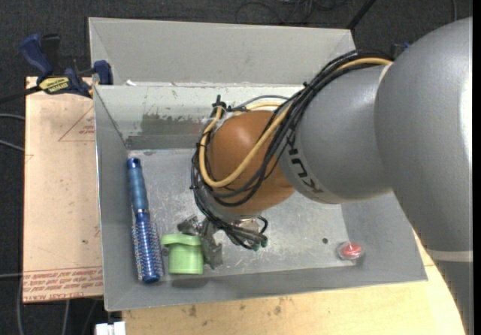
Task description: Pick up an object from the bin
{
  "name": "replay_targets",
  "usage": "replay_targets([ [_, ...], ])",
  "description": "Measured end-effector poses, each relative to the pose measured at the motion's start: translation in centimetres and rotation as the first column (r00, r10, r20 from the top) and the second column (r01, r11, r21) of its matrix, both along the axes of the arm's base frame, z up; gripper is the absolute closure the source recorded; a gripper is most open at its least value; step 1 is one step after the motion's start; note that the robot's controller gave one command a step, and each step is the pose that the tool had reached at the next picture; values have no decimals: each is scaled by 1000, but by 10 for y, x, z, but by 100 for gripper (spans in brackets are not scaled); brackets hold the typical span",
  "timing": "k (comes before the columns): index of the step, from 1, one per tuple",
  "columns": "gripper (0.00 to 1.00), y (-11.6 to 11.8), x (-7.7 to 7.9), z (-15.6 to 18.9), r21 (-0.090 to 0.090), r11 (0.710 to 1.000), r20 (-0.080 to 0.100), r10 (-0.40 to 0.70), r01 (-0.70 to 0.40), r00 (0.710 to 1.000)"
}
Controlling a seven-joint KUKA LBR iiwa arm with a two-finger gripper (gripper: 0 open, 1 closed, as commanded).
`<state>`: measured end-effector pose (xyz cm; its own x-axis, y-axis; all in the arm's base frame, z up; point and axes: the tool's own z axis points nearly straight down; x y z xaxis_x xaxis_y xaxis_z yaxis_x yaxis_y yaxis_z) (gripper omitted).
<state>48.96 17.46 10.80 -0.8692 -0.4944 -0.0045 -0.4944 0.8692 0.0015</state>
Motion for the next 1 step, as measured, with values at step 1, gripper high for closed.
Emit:
replay_targets([
  [1,100,10,7,96,1,1000,6,-12,12,1000],
])
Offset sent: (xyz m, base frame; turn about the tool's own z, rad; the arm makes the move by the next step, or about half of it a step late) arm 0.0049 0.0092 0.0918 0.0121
